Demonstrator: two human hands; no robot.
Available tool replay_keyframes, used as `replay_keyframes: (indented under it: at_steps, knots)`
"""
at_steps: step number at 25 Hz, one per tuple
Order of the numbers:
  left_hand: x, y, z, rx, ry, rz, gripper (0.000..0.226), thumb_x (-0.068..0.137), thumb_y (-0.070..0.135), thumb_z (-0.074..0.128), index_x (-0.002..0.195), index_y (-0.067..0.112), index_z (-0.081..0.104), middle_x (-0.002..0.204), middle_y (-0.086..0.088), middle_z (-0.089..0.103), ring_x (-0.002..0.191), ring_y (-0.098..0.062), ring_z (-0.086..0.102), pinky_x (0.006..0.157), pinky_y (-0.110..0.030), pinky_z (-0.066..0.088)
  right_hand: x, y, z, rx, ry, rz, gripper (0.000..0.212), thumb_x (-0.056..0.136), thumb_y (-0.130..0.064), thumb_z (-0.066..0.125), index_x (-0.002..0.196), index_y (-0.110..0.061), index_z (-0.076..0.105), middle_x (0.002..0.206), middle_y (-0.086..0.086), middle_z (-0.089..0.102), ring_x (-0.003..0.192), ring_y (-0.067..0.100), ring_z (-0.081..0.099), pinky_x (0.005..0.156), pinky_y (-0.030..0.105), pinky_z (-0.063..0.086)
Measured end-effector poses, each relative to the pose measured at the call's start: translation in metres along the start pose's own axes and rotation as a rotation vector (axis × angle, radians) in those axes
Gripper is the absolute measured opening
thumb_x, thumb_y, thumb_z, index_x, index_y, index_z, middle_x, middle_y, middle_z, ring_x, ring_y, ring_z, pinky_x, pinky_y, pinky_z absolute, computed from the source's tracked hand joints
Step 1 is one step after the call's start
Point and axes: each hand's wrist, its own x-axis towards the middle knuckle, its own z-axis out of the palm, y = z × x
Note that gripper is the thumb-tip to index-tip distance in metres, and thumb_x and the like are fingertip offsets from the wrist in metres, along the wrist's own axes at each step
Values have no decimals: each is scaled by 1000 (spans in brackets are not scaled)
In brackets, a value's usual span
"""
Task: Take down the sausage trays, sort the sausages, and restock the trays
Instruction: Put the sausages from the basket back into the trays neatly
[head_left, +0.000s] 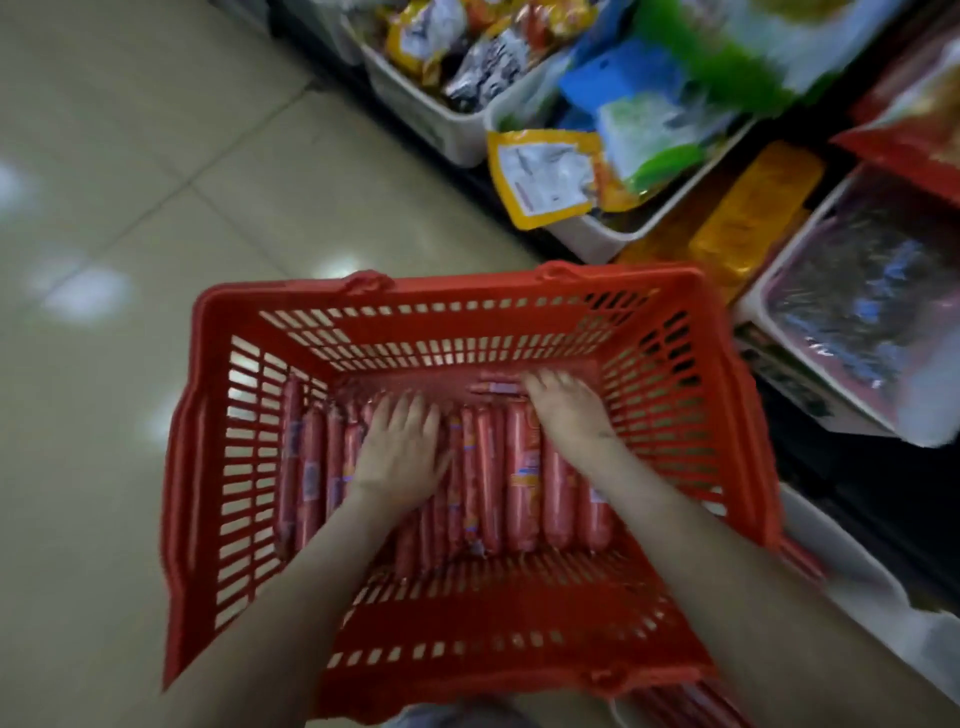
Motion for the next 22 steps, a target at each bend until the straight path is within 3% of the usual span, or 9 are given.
replay_keyframes:
  at_steps: [4, 6, 12, 16, 19, 22]
  knots:
    - [3, 5, 9, 81, -19, 0, 60, 97, 45, 29, 143, 7, 36, 148, -16, 37, 137, -32, 31, 116, -44, 14, 33, -2, 20, -200, -62, -12, 47, 94, -7, 23, 139, -6, 33, 132, 13, 49, 121, 30, 46, 96, 38, 37]
    - [2, 7, 11, 105, 8, -10, 60, 99, 45, 23, 145, 7, 31, 151, -14, 32, 139, -31, 26, 117, -43, 11, 44, -1, 19, -226, -98, -12, 46, 94, -5, 33, 140, -6, 32, 134, 14, 47, 123, 31, 44, 96, 38, 37]
    - [1, 8, 12, 93, 58, -22, 57, 100, 42, 25, 142, 7, 39, 147, -15, 39, 137, -31, 33, 116, -42, 17, 56, 5, 9, -280, -152, -110, 57, 84, -1, 55, 136, -5, 34, 135, 14, 44, 125, 28, 42, 103, 35, 33]
    - [-3, 7, 13, 104, 78, -14, 49, 94, 39, 43, 130, 7, 55, 135, -15, 54, 126, -30, 49, 111, -41, 30, 55, 7, 13, -297, -150, -108, 60, 84, -3, 56, 138, -4, 31, 136, 12, 42, 126, 26, 40, 103, 33, 31]
    - [-3, 7, 15, 111, 138, 14, 46, 82, 34, 62, 118, 6, 64, 122, -15, 62, 115, -31, 58, 103, -41, 41, 52, 6, 16, -310, -117, -88, 49, 86, -3, 50, 133, -4, 36, 132, 14, 48, 121, 29, 45, 100, 35, 32]
    - [-1, 9, 15, 93, 206, 13, 45, 76, 28, 67, 113, 3, 67, 118, -18, 64, 111, -32, 60, 99, -43, 44, 47, 12, 25, -249, -103, -70, 44, 90, -3, 44, 133, -5, 34, 131, 13, 47, 121, 28, 43, 98, 34, 33]
